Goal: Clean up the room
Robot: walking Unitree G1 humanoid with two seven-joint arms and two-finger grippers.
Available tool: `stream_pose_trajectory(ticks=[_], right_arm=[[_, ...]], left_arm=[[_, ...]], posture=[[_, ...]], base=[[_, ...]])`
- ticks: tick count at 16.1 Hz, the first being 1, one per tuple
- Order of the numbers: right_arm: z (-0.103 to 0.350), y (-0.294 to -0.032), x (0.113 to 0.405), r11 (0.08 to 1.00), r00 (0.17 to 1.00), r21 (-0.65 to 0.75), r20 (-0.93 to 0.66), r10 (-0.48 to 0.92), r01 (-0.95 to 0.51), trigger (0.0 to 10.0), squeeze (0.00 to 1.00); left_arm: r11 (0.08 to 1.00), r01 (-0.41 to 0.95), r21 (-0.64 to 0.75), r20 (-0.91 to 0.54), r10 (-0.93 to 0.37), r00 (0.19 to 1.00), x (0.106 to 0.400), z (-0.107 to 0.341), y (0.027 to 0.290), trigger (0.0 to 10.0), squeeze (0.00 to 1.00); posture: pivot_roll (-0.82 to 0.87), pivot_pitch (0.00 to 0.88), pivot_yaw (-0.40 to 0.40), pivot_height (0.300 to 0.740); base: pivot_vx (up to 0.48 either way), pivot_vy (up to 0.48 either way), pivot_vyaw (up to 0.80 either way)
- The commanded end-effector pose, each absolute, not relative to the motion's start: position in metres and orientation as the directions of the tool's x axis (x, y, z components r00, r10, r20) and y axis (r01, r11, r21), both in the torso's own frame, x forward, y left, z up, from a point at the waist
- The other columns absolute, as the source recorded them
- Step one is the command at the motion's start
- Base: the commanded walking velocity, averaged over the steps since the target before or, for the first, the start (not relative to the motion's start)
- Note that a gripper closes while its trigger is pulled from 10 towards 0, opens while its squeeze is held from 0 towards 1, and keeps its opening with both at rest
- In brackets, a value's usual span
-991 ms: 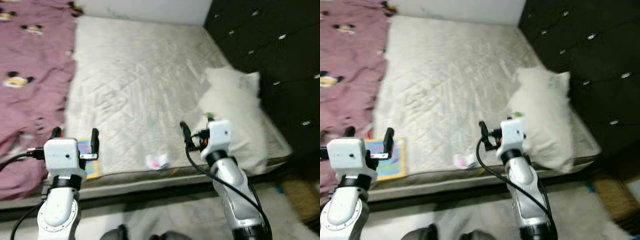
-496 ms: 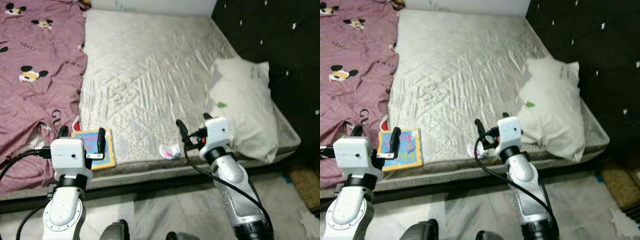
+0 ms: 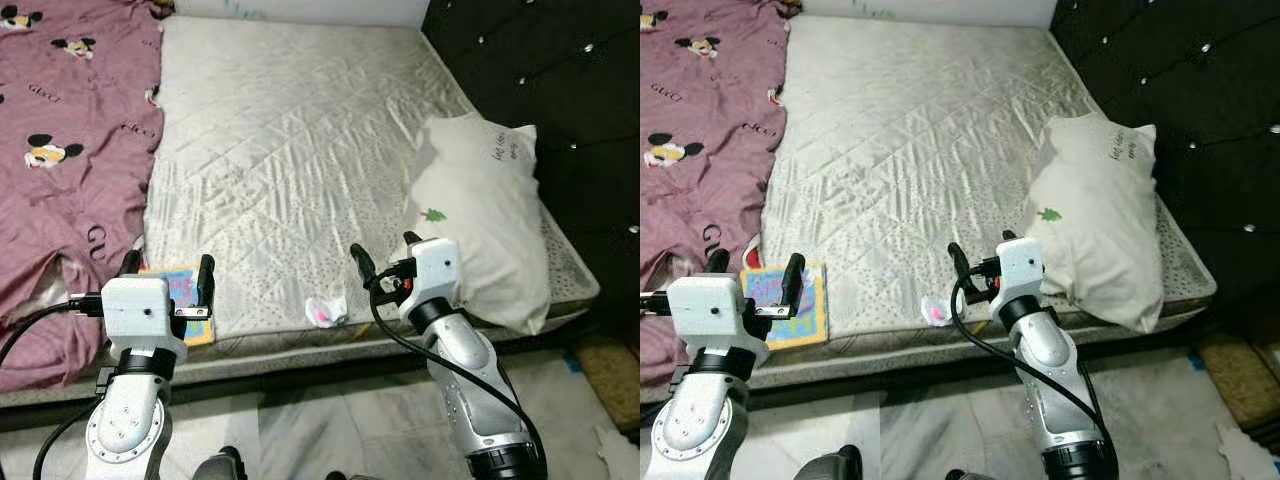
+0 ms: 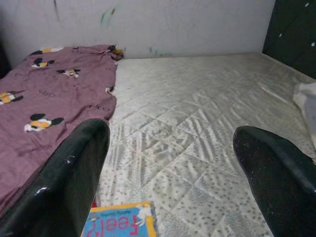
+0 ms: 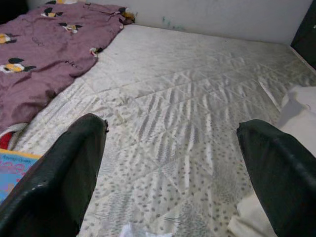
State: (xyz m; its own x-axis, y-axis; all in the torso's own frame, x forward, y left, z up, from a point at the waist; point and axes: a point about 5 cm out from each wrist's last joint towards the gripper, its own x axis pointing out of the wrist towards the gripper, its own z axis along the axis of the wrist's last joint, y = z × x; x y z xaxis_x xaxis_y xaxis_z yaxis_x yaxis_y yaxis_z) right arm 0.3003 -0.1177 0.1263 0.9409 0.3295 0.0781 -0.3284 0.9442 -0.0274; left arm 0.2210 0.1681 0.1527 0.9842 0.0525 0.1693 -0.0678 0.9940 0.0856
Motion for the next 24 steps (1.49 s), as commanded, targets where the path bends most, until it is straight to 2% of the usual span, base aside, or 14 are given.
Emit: stream_pose_trajectory(ticks=[1, 5, 7, 11, 18, 24], right_arm=[[0.1244, -0.1200, 0.2998, 0.944, 0.941, -0.035, 0.073, 0.330, -0.328, 10.0, 0.00], [0.1225, -0.1193, 0.2979, 0.941, 0.938, -0.049, 0.070, 0.339, -0.336, 10.0, 0.00], [0.1208, -0.1199, 0.2970, 0.941, 0.939, -0.043, 0.066, 0.338, -0.336, 10.0, 0.00], [0.1202, -0.1212, 0.2983, 0.940, 0.938, -0.050, 0.064, 0.340, -0.337, 10.0, 0.00], [0.1182, -0.1200, 0.2979, 0.937, 0.936, -0.041, 0.057, 0.348, -0.346, 10.0, 0.00], [0.1175, -0.1213, 0.2987, 0.942, 0.941, -0.026, 0.054, 0.335, -0.334, 10.0, 0.00]], left_arm=[[0.994, -0.058, 0.090, 0.170, 0.043, 0.985, 0.2195, 0.1528, 0.1663, 10.0, 0.00], [0.994, -0.063, 0.092, 0.166, 0.047, 0.985, 0.2206, 0.1526, 0.1668, 10.0, 0.00], [0.993, -0.073, 0.088, 0.167, 0.058, 0.984, 0.2215, 0.1523, 0.1666, 10.0, 0.00], [0.993, -0.086, 0.086, 0.169, 0.070, 0.983, 0.2228, 0.1526, 0.1660, 10.0, 0.00], [0.994, -0.104, 0.043, 0.146, 0.097, 0.985, 0.2237, 0.1511, 0.1668, 10.0, 0.00], [0.996, -0.080, 0.037, 0.136, 0.074, 0.988, 0.2243, 0.1506, 0.1651, 10.0, 0.00]], posture=[[0.06, 0.166, -0.123, 0.740], [0.06, 0.172, -0.121, 0.740], [0.06, 0.171, -0.124, 0.740], [0.06, 0.171, -0.127, 0.740], [0.06, 0.178, -0.126, 0.740], [0.06, 0.182, -0.125, 0.740]], base=[[0.337, 0.000, 0.00], [0.306, 0.000, 0.33], [0.000, 0.000, 0.65], [0.000, 0.000, 0.00], [0.000, 0.000, 0.60], [0.000, 0.465, 0.00]])
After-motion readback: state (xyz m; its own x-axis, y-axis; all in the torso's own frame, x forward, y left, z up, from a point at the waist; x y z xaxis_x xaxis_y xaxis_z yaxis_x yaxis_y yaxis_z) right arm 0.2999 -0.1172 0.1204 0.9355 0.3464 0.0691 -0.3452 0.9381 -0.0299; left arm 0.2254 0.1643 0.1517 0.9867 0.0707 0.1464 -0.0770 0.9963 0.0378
